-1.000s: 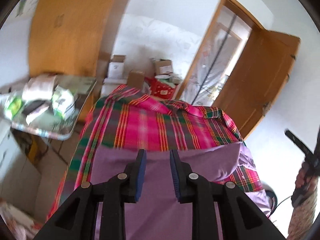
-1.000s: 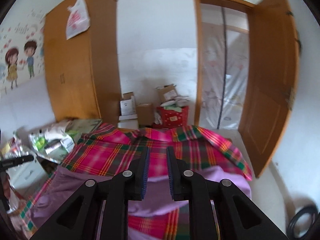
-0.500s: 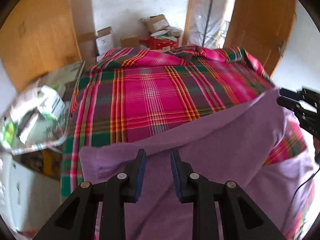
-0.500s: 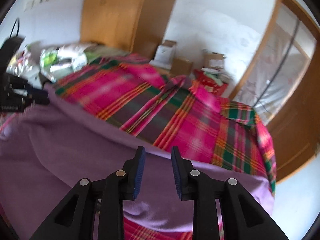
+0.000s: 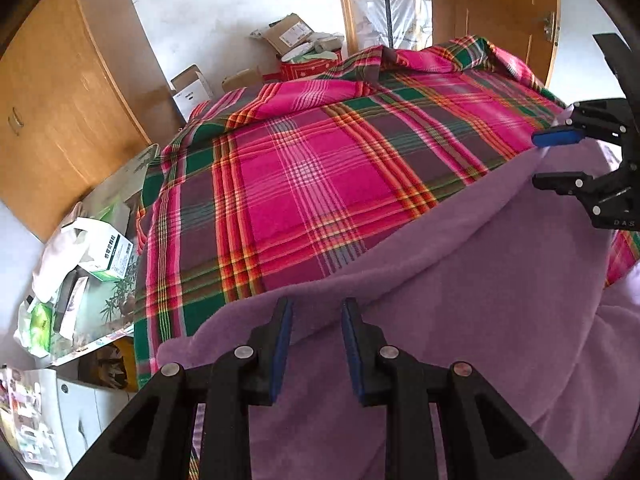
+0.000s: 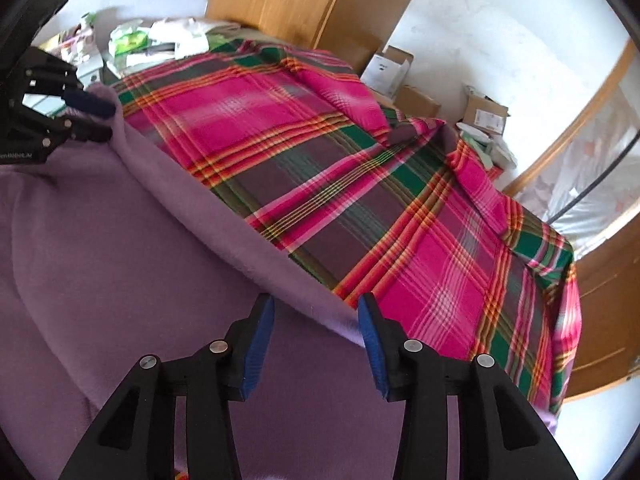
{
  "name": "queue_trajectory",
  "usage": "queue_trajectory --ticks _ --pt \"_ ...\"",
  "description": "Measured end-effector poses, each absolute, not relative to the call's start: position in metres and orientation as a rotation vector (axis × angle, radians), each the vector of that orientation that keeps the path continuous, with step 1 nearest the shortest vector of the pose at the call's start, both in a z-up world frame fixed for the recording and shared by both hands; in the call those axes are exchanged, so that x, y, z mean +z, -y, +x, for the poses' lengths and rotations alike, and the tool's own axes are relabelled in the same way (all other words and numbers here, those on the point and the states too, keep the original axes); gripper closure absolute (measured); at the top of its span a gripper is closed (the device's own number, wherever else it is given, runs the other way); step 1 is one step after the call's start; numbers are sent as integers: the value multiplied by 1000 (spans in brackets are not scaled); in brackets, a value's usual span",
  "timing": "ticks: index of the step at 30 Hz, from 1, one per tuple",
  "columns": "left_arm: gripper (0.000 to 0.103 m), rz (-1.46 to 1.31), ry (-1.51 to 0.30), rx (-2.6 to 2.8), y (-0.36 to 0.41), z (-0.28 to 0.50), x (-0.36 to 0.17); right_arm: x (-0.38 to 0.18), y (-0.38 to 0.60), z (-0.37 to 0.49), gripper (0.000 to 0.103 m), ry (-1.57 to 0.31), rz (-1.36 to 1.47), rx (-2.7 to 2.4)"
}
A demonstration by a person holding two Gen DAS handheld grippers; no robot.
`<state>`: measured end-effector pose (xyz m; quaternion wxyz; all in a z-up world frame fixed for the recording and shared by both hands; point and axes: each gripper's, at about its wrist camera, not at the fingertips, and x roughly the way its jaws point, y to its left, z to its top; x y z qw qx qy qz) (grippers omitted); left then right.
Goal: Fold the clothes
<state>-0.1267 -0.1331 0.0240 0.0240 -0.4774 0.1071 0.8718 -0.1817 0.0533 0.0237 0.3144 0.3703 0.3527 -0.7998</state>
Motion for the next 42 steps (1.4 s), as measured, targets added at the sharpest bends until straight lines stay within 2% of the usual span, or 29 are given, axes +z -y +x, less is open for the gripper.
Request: queue_trajectory --ticks 10,15,21,23,25,28,33,36,38,42 --pt "77 -1493 -365 2680 142 -145 16 15 -54 -203 58 -912 1015 -2071" --pt "74 -1488 -321 2685 148 -153 15 15 -53 -214 58 -847 1050 -2056" --pt "72 -1461 -357 2652 148 -159 14 14 -51 -213 74 -813 1068 -2008" --pt "73 -1458 -349 2643 150 -160 14 14 -49 -211 86 -811 1067 -1991" --pt "73 -1445 -332 2633 152 -159 14 14 -46 -208 88 -826 1055 -1985" --pt "76 -1438 -299 2621 156 -160 14 14 -45 -207 88 -823 1052 -1991" --pt "75 -1433 -239 2600 165 -161 13 14 -47 -210 88 -796 1060 -1992" --pt "71 -1430 -204 2587 170 -161 13 14 -47 -210 88 -791 1059 -1993" --pt "61 -1427 -181 2578 173 -162 13 14 -47 -210 88 -785 1060 -1995" --pt "59 -1423 -147 2553 176 -161 12 13 -48 -210 87 -782 1061 -1998"
